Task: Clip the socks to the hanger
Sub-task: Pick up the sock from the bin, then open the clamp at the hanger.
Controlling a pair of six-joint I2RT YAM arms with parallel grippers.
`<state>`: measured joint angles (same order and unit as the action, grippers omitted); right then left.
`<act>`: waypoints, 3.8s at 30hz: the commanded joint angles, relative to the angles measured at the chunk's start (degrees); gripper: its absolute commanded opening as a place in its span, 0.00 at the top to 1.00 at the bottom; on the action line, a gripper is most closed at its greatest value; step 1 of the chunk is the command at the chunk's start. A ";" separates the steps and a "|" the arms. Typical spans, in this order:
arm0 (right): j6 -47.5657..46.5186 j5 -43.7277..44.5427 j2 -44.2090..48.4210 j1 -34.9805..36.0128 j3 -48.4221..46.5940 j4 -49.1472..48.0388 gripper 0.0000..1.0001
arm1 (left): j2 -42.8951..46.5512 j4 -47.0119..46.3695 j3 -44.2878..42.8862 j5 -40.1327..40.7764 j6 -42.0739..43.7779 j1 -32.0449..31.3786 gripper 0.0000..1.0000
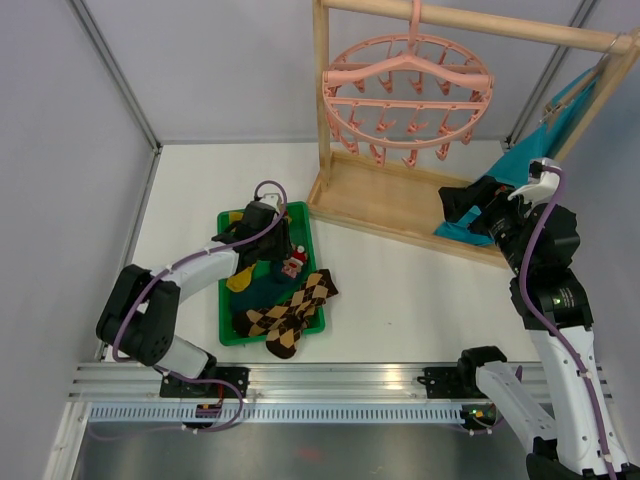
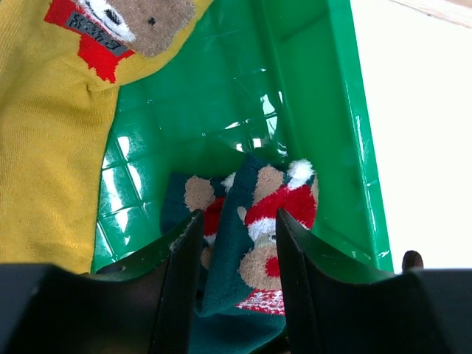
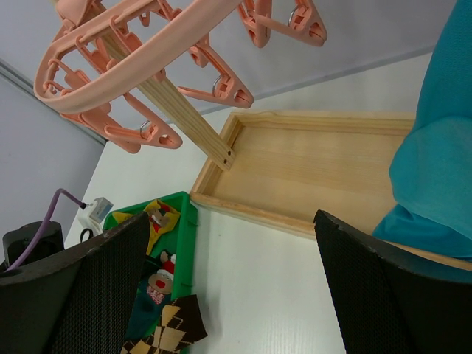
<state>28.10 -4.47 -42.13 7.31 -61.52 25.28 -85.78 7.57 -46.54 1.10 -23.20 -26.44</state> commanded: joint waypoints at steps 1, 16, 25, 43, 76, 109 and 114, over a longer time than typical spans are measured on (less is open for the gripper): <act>-0.94 0.60 -0.23 -0.10 -2.03 -0.23 0.02 | -0.97 -2.12 -0.48 -0.84 1.23 -0.19 0.53; -0.94 0.43 -1.20 -0.19 -3.17 -0.23 0.02 | -2.02 -3.35 0.66 -2.16 1.40 -0.11 0.65; -0.94 0.34 -0.50 -0.10 -2.91 -0.05 0.02 | -1.85 -3.36 0.84 -2.42 1.76 -0.11 0.79; 0.20 -0.45 0.38 -0.10 -2.29 -0.76 0.02 | 13.96 5.78 -4.69 -3.30 1.23 -0.19 0.98; -2.87 -2.30 -9.20 -0.10 -18.46 3.73 0.02 | 31.63 21.08 -18.85 -7.69 3.43 -0.11 0.98; -15.52 26.08 -26.42 33.90 -28.66 5.31 0.13 | 30.67 10.53 -19.90 -12.97 0.62 -0.19 0.98; -15.00 28.98 -28.01 35.22 -27.43 3.99 0.19 | 30.32 9.30 -20.25 -13.50 0.17 -0.19 0.98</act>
<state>14.11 20.25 -69.36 41.58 -90.06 31.66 -55.22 20.58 -65.65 -10.83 -21.04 -26.44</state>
